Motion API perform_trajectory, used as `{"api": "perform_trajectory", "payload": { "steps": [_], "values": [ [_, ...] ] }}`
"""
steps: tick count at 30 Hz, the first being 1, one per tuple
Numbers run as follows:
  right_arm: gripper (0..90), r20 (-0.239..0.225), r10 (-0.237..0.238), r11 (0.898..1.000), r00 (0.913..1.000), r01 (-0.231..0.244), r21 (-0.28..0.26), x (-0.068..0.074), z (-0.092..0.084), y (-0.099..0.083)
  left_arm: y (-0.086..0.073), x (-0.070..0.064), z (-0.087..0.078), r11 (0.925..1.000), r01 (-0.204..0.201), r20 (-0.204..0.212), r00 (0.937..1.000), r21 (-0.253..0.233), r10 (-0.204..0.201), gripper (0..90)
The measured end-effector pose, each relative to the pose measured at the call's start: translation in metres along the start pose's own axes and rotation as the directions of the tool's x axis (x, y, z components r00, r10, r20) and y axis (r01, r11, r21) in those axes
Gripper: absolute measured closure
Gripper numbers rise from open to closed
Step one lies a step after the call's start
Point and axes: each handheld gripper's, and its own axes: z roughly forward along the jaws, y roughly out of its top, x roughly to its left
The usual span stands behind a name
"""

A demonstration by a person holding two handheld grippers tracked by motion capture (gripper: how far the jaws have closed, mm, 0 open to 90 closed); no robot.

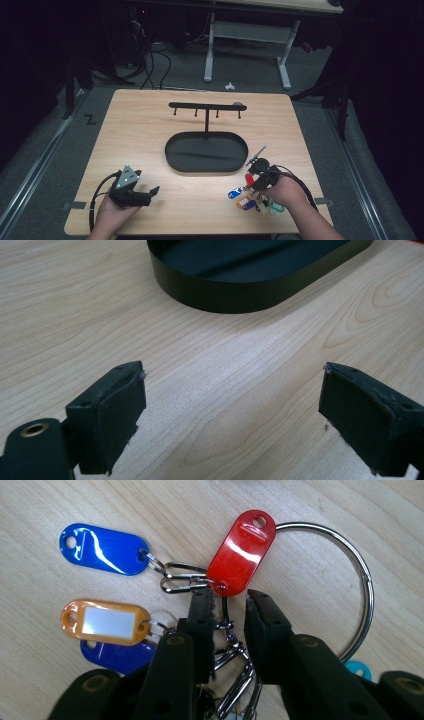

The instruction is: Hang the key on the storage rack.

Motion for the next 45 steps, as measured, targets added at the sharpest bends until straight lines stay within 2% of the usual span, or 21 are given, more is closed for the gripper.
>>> {"api": "perform_trajectory", "payload": {
  "steps": [4,9,10,14,16,22,23,24,25,26,31,37,42,43,45],
  "values": [
    [81.5,0.0,-0.036,0.998,0.9994,0.036,0.05,0.0,0.004,0.005,0.0,0.001,0.0,1.0,0.001,-0.001,1.0,0.001,-0.001,12.5],
    [81.2,0.0,-0.061,0.997,0.9982,0.06,0.055,0.002,0.005,0.01,0.0,0.002,0.001,1.0,0.005,0.003,1.0,0.0,-0.005,12.8],
    [81.2,-0.003,-0.043,0.997,0.9991,0.043,0.057,0.004,0.005,0.011,0.0,0.002,0.001,1.0,0.002,0.002,1.0,0.003,-0.002,12.8],
    [81.1,0.0,-0.029,0.998,0.9996,0.029,0.053,0.001,0.006,0.014,0.0,0.001,0.001,1.0,-0.006,0.003,1.0,0.006,0.006,13.0],
    [81.1,-0.003,-0.003,0.999,1.0,0.003,0.047,-0.001,0.005,0.014,-0.001,0.001,0.001,0.9999,-0.006,0.006,1.0,0.014,0.006,13.2],
    [80.2,-0.001,0.002,1.0,1.0,-0.002,0.028,-0.002,0.001,0.012,-0.001,-0.001,0.0,0.9999,-0.006,0.005,1.0,0.013,0.006,13.7],
    [80.0,0.002,0.022,0.999,0.9998,-0.022,0.026,0.0,0.0,0.011,-0.001,-0.001,0.001,0.9999,-0.006,0.003,1.0,0.008,0.006,13.8],
    [79.3,0.011,0.004,1.0,0.9999,-0.004,0.001,0.0,0.001,0.011,-0.001,-0.002,0.002,0.9999,-0.008,0.008,0.9999,0.013,0.008,14.0],
    [79.3,0.011,0.004,1.0,0.9999,-0.004,0.001,0.0,0.001,0.011,0.0,-0.002,0.003,0.9998,-0.012,0.01,0.9999,0.019,0.011,14.0],
    [78.7,0.012,0.025,1.0,0.9996,-0.025,-0.002,0.001,0.001,0.011,0.0,-0.003,0.005,0.9997,-0.014,0.009,0.9999,0.02,0.014,14.0],
    [78.1,0.003,0.05,0.999,0.9988,-0.049,-0.013,0.001,0.006,0.01,0.0,-0.004,0.006,0.9994,-0.022,0.009,0.9997,0.027,0.021,14.1],
    [75.5,0.007,0.04,0.998,0.9992,-0.04,0.047,-0.003,0.005,0.003,-0.002,-0.001,0.002,0.9997,-0.013,0.006,0.9999,0.02,0.013,14.2],
    [74.5,0.021,0.058,0.998,0.9981,-0.058,-0.017,-0.001,-0.003,0.006,-0.002,-0.003,0.003,0.9996,-0.016,0.01,0.9998,0.025,0.015,14.3],
    [74.6,0.014,0.05,0.999,0.9987,-0.05,-0.008,0.001,-0.002,0.008,-0.002,-0.003,0.004,0.9994,-0.018,0.008,0.9998,0.028,0.018,14.4],
    [75.8,0.03,0.04,0.999,0.9987,-0.041,0.025,0.005,0.0,0.01,-0.003,-0.004,0.003,0.9994,-0.02,0.006,0.9998,0.03,0.02,14.3]
  ]
}}
